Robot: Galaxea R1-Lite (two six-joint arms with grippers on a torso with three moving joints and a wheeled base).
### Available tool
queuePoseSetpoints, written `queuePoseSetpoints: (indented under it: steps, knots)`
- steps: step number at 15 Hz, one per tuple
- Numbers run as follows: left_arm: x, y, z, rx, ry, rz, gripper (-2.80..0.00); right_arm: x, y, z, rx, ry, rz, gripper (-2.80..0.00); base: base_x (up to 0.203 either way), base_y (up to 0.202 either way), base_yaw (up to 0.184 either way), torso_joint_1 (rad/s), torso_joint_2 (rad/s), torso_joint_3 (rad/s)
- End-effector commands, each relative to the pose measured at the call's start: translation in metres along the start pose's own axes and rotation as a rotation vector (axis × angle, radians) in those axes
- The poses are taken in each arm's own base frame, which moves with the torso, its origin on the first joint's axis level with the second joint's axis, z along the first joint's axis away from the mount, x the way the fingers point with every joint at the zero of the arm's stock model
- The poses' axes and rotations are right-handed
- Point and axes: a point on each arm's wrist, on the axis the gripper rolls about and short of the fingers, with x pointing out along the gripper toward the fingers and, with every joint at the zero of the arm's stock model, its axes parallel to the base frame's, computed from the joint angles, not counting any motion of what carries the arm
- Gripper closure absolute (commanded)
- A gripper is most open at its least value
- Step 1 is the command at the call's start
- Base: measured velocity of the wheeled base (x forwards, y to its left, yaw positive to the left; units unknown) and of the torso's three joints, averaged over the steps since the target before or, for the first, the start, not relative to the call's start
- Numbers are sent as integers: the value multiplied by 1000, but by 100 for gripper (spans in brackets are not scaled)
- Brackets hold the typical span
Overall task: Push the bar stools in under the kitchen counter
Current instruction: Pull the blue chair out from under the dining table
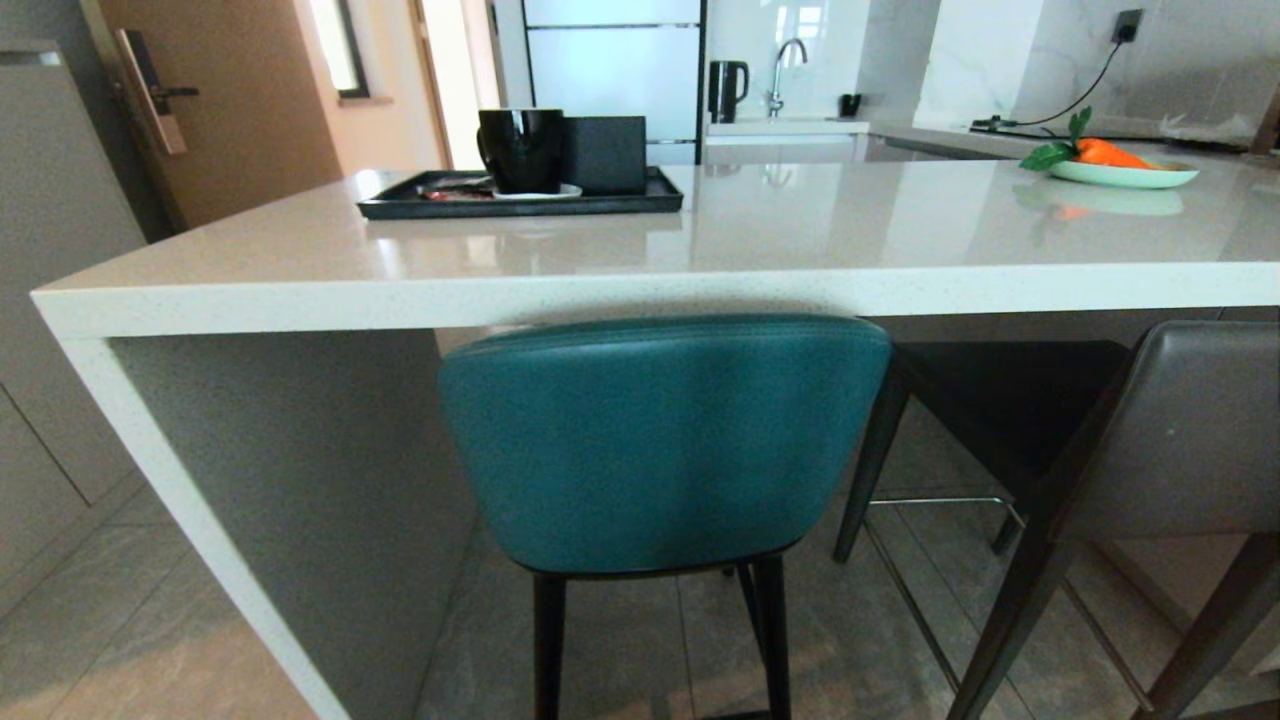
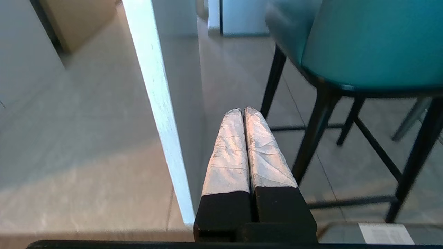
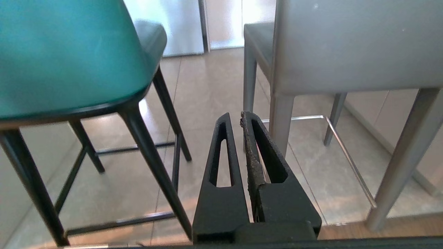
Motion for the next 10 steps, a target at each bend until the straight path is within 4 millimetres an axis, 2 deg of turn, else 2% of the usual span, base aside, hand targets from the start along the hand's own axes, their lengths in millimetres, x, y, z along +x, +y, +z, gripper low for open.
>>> queuePoseSetpoints:
  steps: [1, 3, 5, 8, 10]
  knots:
    - [-4, 0, 15, 2, -58, -22, 0, 1, 0, 13, -1, 6, 4, 0, 0, 0, 0, 0, 0, 0]
    - [-7, -1, 34, -15, -38, -92, 0, 9, 1, 47, 24, 25, 10, 0, 0, 0, 0, 0, 0, 0]
    - [-3, -3, 61, -75, 7, -174, 0, 17, 1, 71, 45, 34, 54, 0, 0, 0, 0, 0, 0, 0]
    - [23, -4, 101, -162, 120, -280, 0, 43, 3, 91, 54, 139, 93, 0, 0, 0, 0, 0, 0, 0]
    - [46, -5, 116, -189, 209, -345, 0, 68, 3, 104, 57, 211, 98, 0, 0, 0, 0, 0, 0, 0]
